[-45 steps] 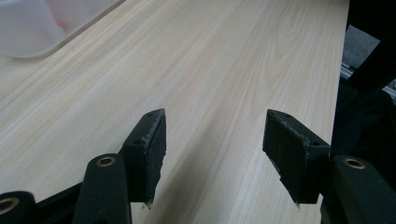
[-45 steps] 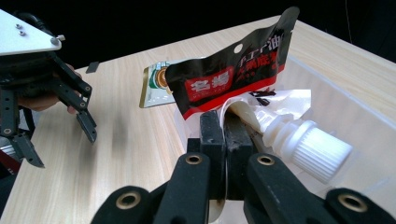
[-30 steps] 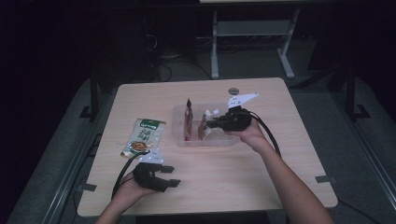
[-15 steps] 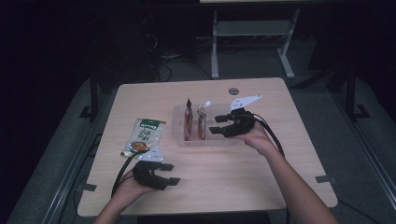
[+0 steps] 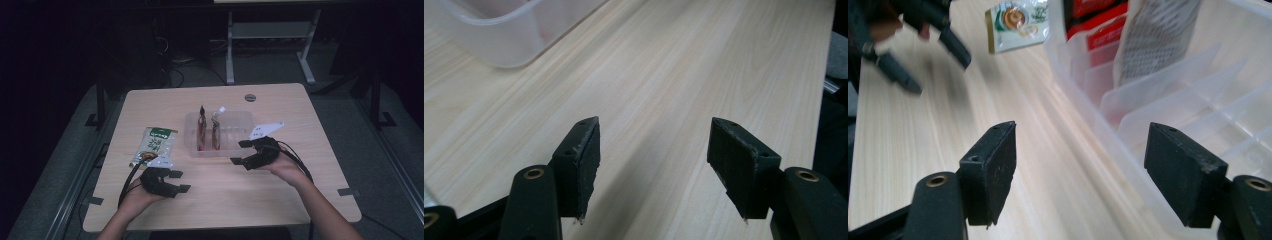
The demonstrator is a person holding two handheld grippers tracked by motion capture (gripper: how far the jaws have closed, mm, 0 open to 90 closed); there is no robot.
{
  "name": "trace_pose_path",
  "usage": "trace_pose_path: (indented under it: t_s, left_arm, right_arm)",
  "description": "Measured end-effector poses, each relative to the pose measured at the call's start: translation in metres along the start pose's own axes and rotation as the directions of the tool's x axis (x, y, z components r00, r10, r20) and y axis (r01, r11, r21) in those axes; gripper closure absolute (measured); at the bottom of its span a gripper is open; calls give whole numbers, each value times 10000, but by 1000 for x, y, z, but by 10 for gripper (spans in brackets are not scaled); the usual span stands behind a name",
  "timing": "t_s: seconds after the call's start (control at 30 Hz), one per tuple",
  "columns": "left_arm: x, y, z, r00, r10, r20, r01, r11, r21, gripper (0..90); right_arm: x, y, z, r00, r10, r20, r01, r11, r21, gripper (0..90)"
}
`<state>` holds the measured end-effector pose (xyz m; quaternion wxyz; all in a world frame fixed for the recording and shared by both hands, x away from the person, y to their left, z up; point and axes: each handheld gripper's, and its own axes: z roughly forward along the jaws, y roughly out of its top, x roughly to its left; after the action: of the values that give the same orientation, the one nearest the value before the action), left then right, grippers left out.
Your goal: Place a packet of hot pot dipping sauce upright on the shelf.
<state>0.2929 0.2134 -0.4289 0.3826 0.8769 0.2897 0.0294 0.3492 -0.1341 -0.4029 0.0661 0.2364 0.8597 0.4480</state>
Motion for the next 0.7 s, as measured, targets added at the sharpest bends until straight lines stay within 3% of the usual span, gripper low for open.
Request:
trace_pose_path:
  t_s: [0.2, 0.27, 0.37, 0.43, 0.57, 0.63, 0.67, 0.7]
  left_arm:
    - [9, 1, -12, 9974, -315, -641, 315, 9995, 3, 477]
    - [13, 3, -17, 9945, -476, -933, 475, 9989, -40, 533]
    - [21, 4, -25, 9851, -847, -1499, 824, 9964, -217, 573]
    - [27, 4, -30, 9750, -1094, -1934, 1061, 9940, -275, 590]
    - [42, 1, -37, 9600, -1461, -2389, 1388, 9892, -474, 604]
    - [51, 0, -40, 9464, -1770, -2703, 1714, 9842, -445, 604]
    - [54, 0, -40, 9363, -1885, -2963, 1832, 9820, -457, 601]
    - [58, 1, -42, 9272, -1786, -3292, 1781, 9835, -321, 586]
  right_arm:
    - [14, -21, -6, 9996, 93, -269, -83, 9992, 382, 272]
    - [19, -28, -9, 9996, -2, -288, 15, 9991, 430, 272]
    - [24, -37, -12, 9992, 125, -369, -102, 9980, 619, 272]
    - [26, -44, -15, 9989, 99, -451, -68, 9976, 687, 270]
    - [29, -54, -21, 9992, 135, -378, -102, 9962, 861, 269]
    - [29, -58, -24, 9993, 188, -328, -159, 9960, 877, 268]
    - [29, -60, -26, 9993, 216, -292, -189, 9959, 885, 268]
    - [29, -62, -28, 9993, 277, -263, -253, 9958, 880, 268]
